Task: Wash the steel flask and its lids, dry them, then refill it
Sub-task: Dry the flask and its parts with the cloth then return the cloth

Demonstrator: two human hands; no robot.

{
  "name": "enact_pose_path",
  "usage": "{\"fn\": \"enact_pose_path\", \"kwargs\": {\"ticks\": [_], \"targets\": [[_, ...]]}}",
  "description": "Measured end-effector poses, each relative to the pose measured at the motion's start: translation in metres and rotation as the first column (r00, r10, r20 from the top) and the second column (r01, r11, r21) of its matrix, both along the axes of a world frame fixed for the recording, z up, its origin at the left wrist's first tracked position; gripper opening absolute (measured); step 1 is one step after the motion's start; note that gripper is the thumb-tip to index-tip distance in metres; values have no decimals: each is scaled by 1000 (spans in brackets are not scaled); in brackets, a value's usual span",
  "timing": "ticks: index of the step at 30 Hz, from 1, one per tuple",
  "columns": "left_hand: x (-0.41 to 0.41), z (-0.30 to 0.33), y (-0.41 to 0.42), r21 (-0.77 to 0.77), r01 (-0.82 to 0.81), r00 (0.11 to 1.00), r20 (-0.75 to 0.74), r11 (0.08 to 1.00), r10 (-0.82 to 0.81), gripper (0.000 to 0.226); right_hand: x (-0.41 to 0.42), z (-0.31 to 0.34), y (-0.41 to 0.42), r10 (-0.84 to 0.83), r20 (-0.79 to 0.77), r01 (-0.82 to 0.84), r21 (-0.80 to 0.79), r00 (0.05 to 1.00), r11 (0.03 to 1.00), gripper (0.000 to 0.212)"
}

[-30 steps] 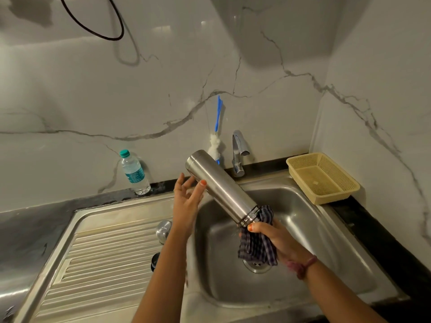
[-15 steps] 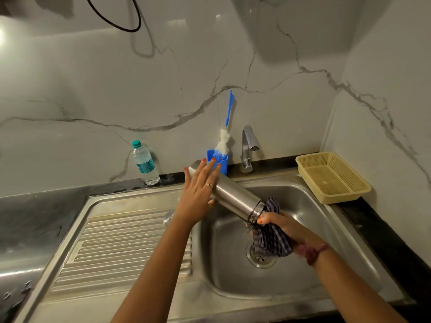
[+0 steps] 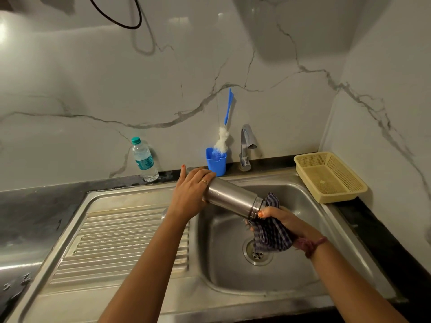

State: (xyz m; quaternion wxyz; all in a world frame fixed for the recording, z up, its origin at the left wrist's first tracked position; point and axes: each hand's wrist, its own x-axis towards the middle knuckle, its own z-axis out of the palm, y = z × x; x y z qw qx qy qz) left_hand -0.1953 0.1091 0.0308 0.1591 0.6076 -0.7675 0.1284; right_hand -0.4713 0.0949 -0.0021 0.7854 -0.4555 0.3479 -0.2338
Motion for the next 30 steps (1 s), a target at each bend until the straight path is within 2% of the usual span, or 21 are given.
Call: {"fn": "enact_pose_path", "kwargs": {"ticks": [7,12,17,24,27,30], "targets": [[5,-9,8,85,-198,944,-252,977,213,86,4,13,-3,-115,60,117,-32,992,993,53],[8,-13,17,111,-274,836,-463,955,294,84,20,16,-5,-174,99,169,58,980,984,53],[24,-15,25,173,-330,714,-598,928,365,87,41,11,-4,-256,182,224,176,950,959,58],[61,-20,46,216,-375,508,-765,902,395,87,75,4,2,-253,201,212,204,946,956,60],[79,-23,54,249,-377,378,-838,892,394,81,90,2,5,-250,186,214,193,950,958,59],[97,-25,64,290,-355,225,-896,889,383,76,107,0,8,-253,183,218,190,950,957,46]]}}
